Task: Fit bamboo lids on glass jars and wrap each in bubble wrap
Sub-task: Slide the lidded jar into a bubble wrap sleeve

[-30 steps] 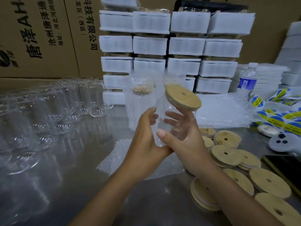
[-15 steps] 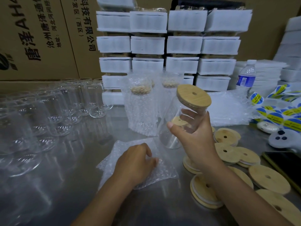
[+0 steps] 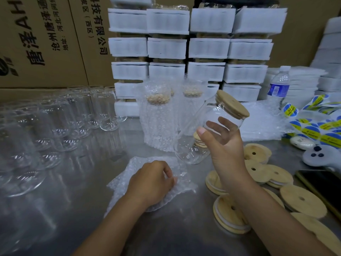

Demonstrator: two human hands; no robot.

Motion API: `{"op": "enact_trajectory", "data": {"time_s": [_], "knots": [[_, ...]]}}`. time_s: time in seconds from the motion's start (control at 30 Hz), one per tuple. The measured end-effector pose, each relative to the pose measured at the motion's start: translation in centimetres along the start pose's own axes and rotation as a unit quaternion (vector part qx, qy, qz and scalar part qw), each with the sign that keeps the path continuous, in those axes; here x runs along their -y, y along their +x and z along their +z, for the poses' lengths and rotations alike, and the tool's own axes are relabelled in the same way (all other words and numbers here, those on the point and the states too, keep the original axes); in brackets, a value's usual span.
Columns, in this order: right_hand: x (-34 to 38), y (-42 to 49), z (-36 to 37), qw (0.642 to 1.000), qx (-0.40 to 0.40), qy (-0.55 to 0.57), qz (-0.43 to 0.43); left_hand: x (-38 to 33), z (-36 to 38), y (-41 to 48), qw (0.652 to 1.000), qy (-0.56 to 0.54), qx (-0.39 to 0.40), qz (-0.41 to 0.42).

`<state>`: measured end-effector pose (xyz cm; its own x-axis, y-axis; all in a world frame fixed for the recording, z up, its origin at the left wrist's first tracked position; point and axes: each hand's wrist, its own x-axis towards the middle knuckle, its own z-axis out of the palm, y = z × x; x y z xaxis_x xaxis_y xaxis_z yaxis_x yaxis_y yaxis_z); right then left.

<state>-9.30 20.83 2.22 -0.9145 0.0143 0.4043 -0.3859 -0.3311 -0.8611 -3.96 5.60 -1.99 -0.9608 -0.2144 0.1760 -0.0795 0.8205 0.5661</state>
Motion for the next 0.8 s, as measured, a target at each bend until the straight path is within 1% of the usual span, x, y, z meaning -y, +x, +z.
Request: {"op": "enact_trajectory", "data": {"time_s": [0.1,0.23,0.4,0.47,0.63,0.73,0.77,0.8], "knots": [[0.0,0.0,-0.1,1.000,-0.002,-0.004,0.001,0.1,0.1,0.1,0.997,-0.068,-0.020,0.007],[0.2,0.1,-0.3,1.000,-0.012,0.004,0.009,-0.1,0.0,0.5,0.984,-0.171,-0.053,0.009],[0.8,-0.1,-0.5,1.000,-0.009,0.005,0.015,-0.4,-0.2,0.9,0.947,-0.309,-0.087,-0.013],[1.0,0.0,-0.5,1.000,-0.003,-0.011,0.010,-0.8,-0.7,1.1,0.933,-0.340,-0.118,-0.001],[0.9,-0.2,-0.3,0.999,0.026,-0.016,0.028,-1.9,-1.6,0.7,0.900,-0.391,-0.181,0.067],[0.8,-0.3,-0.1,0.999,0.027,-0.011,0.036,-2.6,-2.0,0.3,0.879,-0.435,-0.173,0.095],[0.9,-0.3,0.0,0.999,0.024,-0.011,0.036,-2.7,-2.1,0.1,0.881,-0.433,-0.159,0.109],[1.0,-0.3,0.0,0.999,0.021,-0.011,0.035,-2.6,-2.0,0.0,0.890,-0.417,-0.140,0.122]]}}
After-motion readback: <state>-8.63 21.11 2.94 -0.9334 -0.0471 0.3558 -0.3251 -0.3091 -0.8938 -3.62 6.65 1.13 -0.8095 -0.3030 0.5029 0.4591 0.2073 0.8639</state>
